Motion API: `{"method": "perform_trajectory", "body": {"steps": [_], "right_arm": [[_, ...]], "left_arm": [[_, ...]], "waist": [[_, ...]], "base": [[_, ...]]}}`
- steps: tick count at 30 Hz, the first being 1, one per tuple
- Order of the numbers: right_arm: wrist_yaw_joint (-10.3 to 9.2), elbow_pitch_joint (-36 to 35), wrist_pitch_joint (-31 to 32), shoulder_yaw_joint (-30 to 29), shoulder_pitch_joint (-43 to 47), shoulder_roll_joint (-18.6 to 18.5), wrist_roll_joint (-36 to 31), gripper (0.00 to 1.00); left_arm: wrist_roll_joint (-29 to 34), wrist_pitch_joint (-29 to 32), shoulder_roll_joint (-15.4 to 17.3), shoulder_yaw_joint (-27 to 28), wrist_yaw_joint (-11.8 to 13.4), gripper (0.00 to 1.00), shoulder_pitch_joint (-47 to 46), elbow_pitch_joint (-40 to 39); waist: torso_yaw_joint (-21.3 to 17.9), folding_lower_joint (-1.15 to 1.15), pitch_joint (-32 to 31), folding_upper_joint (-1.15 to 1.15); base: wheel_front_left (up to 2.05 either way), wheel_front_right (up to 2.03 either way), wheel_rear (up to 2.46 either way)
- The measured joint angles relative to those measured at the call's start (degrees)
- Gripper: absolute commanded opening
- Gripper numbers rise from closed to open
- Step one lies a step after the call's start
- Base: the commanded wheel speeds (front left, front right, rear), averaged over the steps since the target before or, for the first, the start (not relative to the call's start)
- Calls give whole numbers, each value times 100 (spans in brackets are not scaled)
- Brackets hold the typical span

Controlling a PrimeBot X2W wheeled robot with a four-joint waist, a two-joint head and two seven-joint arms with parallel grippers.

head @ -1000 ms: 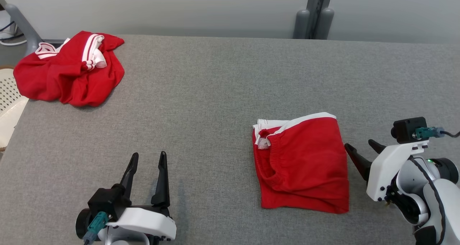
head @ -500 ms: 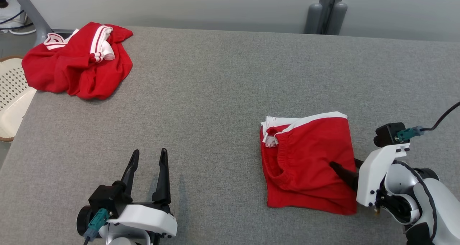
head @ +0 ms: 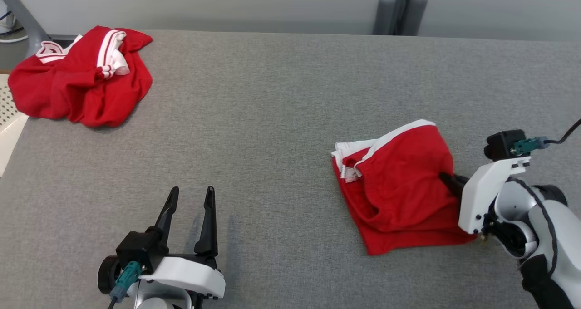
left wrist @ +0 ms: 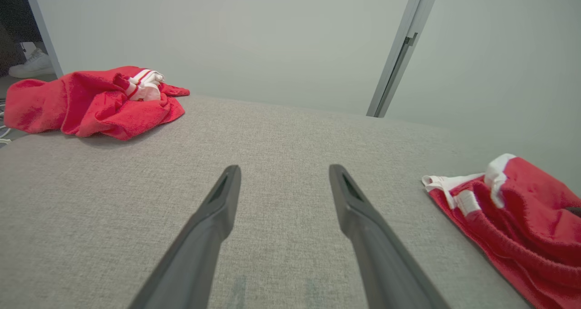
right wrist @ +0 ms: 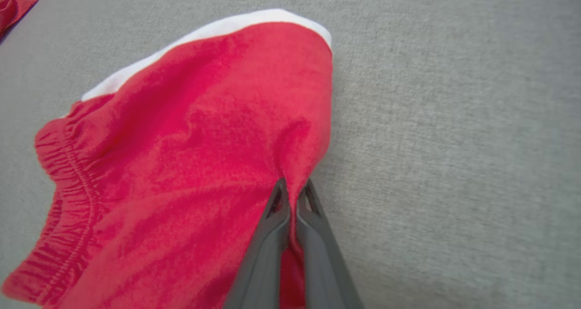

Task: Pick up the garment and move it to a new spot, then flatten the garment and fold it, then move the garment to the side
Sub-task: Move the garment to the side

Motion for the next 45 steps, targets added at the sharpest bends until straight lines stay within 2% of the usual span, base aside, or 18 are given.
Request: {"method": "perform_trajectory", "body": {"steps": [10,21,27,32,37,45], "right_arm": [[0,423,-494,-216,-670,-436,-448,0],[0,753,-826,-238,-1327,-376,-532,0],[0,955,-1027,-147,-1568,-355,-517,0],[0,1243,-1296,-222,-1872,-372,-556,0],[0,1613,-1489,-430,-2243,-543,-658,0],[0,2304,-1742,-961,-2781,-1077,-1021,0]], "left_arm": [[127,-3,68,-21,-48,100,-48,-111],[311,129,261,-142,-43,100,-339,-380],[416,278,358,-223,-37,100,-485,-575],[435,331,404,-242,-12,100,-596,-738],[460,352,481,-186,53,100,-691,-917],[459,365,522,-172,104,100,-765,-1155]], "waist": [[-671,0,122,0],[-1731,0,497,0],[-2092,0,844,0],[-2151,0,1121,0],[-1967,0,1290,0],[-1563,0,1563,0]], "base": [[0,0,0],[0,0,0],[0,0,0],[0,0,0],[0,0,0],[0,0,0]]}}
